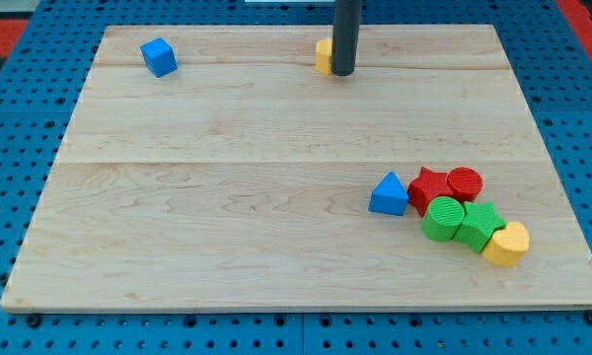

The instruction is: Push the green star towards center right

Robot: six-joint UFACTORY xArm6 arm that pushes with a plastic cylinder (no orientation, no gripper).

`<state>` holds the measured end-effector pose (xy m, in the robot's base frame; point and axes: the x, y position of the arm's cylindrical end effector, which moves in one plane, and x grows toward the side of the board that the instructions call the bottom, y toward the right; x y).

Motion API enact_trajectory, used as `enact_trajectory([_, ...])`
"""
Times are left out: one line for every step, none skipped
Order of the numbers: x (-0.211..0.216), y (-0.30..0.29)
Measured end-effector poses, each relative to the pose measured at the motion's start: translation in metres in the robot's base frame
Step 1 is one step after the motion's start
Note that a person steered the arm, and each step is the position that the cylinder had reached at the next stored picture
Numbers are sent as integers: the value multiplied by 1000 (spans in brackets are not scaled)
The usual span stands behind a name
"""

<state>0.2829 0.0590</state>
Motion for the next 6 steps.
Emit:
enact_trajectory([4,38])
enact_trajectory([-28,24])
enact_trajectory([-29,-43])
enact_trajectory([-16,-42])
enact_trajectory([57,76])
enact_trajectory([141,190])
